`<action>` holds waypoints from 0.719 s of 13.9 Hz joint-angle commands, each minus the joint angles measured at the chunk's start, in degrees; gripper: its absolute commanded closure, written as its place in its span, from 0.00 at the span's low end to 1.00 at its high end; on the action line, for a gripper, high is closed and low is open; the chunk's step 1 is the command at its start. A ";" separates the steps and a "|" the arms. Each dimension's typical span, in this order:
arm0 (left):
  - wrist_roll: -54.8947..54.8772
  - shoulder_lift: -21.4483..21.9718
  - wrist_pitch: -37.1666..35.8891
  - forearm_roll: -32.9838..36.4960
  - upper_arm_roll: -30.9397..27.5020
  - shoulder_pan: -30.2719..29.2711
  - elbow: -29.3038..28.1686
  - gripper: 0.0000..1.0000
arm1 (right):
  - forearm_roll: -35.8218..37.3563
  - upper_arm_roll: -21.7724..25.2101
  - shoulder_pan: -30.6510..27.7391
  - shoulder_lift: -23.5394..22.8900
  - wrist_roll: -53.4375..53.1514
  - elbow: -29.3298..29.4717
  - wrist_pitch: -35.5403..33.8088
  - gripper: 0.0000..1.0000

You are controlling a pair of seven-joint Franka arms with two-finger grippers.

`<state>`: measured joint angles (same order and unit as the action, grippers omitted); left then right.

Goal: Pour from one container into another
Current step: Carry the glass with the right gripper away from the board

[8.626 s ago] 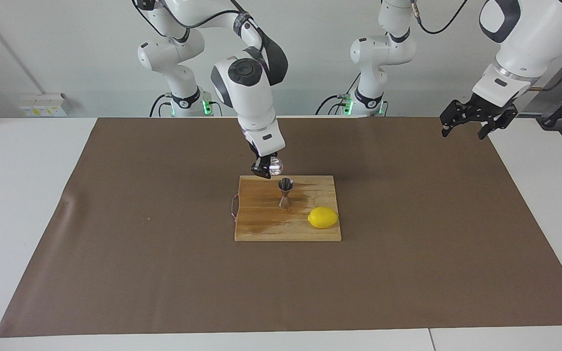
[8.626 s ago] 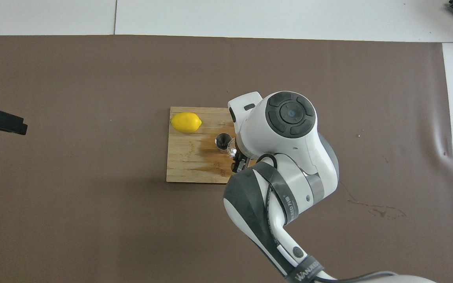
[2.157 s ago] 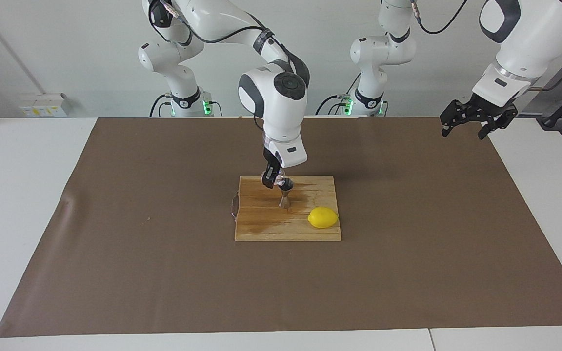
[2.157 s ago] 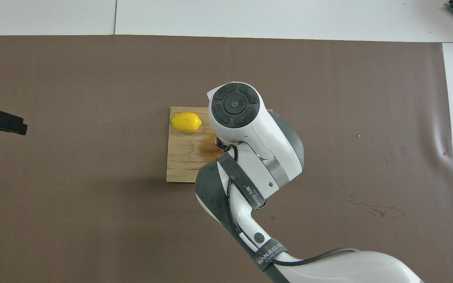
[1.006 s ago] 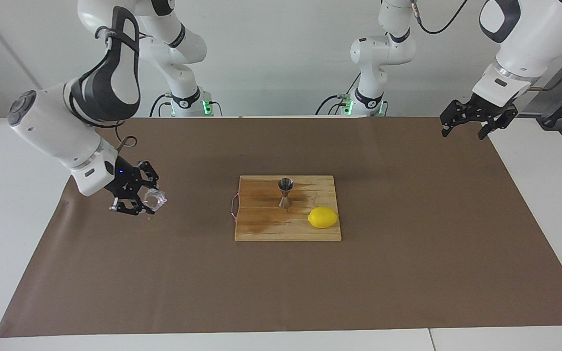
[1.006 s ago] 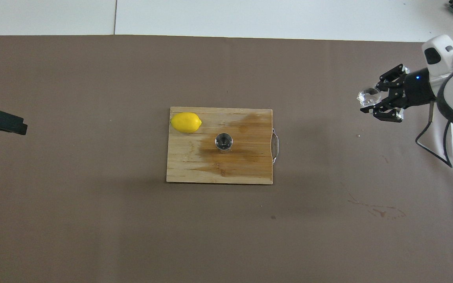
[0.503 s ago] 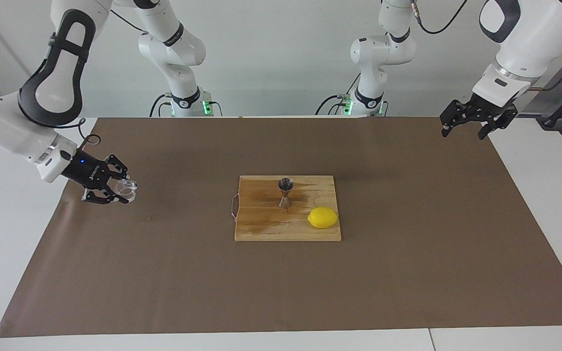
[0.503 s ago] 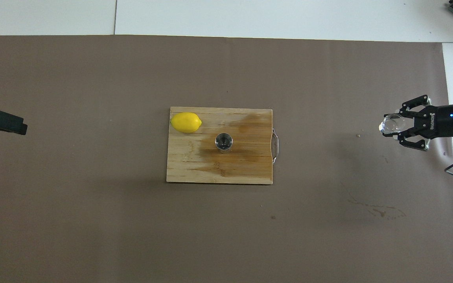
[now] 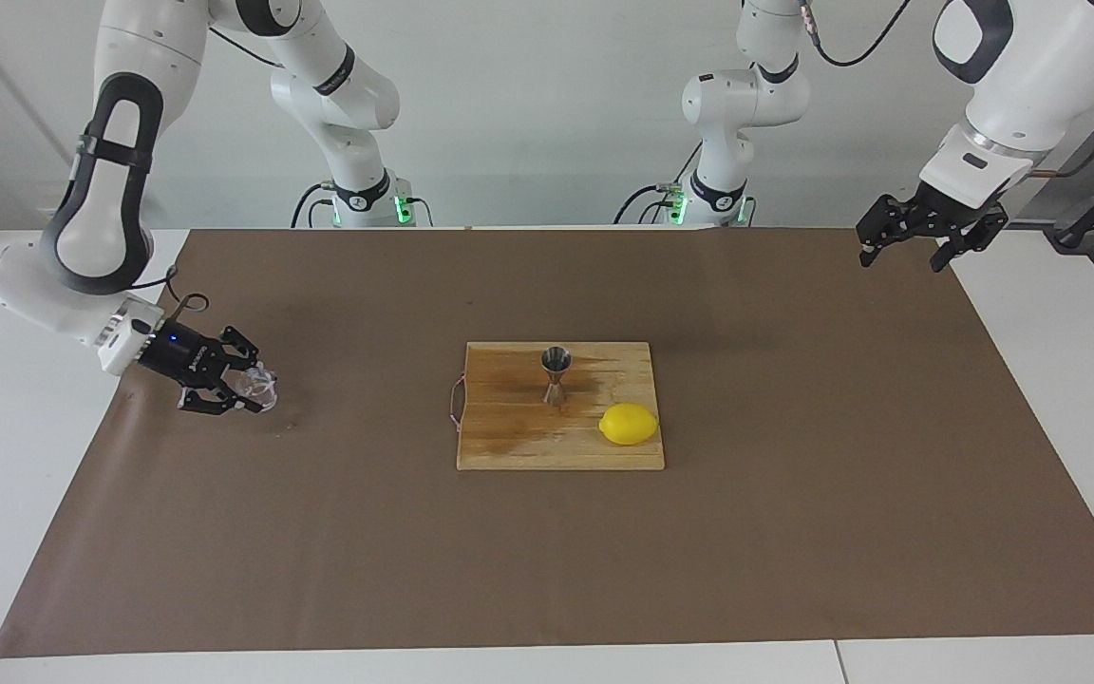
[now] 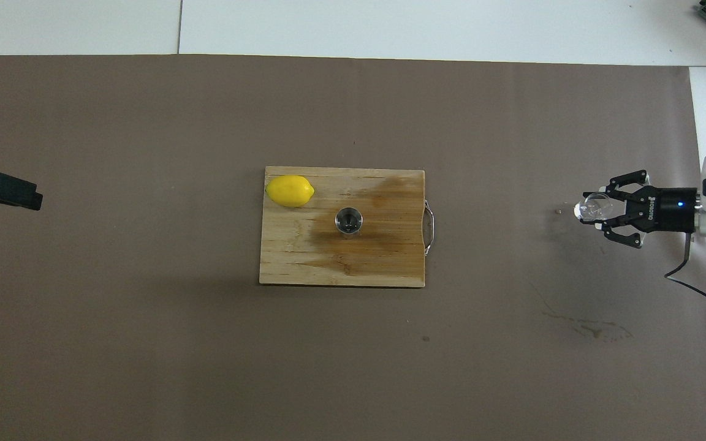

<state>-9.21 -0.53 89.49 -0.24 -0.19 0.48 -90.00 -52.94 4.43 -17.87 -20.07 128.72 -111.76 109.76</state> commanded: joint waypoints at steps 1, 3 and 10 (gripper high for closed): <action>0.07 1.41 0.07 0.86 0.01 -0.04 -1.41 0.00 | -4.61 -0.91 -0.85 -2.16 1.27 0.58 0.54 0.93; 0.07 1.41 0.07 0.86 0.01 -0.04 -1.41 0.00 | -5.68 -1.00 -0.68 -2.43 1.97 0.49 0.46 0.93; 0.07 1.41 0.07 0.86 0.01 -0.04 -1.41 0.00 | -5.85 -1.00 0.03 -4.19 6.63 0.75 -0.60 0.90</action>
<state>-9.21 -0.53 89.49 -0.24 -0.19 0.48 -90.00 -57.19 3.48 -17.42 -23.31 133.46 -111.48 110.08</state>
